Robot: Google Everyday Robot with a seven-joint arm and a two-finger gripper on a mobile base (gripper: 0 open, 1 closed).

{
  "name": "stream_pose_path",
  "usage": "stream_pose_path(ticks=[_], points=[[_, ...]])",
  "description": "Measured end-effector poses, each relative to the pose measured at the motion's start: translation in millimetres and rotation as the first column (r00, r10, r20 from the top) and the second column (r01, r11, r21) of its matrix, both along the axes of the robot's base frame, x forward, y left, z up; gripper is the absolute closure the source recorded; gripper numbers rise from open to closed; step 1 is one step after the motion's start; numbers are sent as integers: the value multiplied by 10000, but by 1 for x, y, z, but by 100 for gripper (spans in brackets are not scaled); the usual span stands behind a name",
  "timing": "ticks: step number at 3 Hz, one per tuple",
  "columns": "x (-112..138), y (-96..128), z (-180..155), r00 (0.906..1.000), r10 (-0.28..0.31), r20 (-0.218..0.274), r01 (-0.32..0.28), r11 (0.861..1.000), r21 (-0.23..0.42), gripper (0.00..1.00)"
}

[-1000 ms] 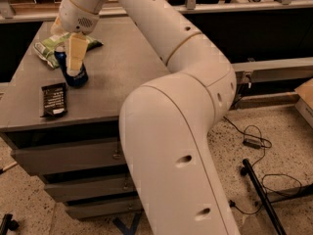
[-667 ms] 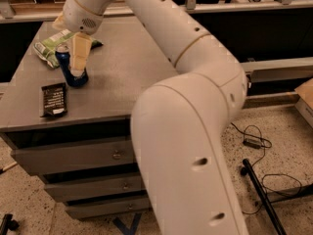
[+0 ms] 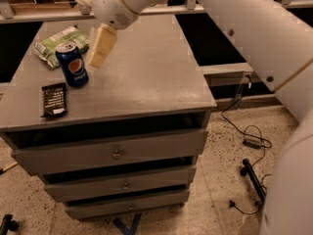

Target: Move pepsi can near rxbar chocolate

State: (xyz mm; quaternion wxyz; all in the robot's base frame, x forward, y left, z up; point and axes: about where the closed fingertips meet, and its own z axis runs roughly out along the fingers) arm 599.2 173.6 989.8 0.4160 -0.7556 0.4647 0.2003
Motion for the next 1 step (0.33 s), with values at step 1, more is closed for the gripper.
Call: stream_pose_path(ticks=[1], points=[[13, -12, -20, 9990, -398, -180, 395, 9991, -182, 0]])
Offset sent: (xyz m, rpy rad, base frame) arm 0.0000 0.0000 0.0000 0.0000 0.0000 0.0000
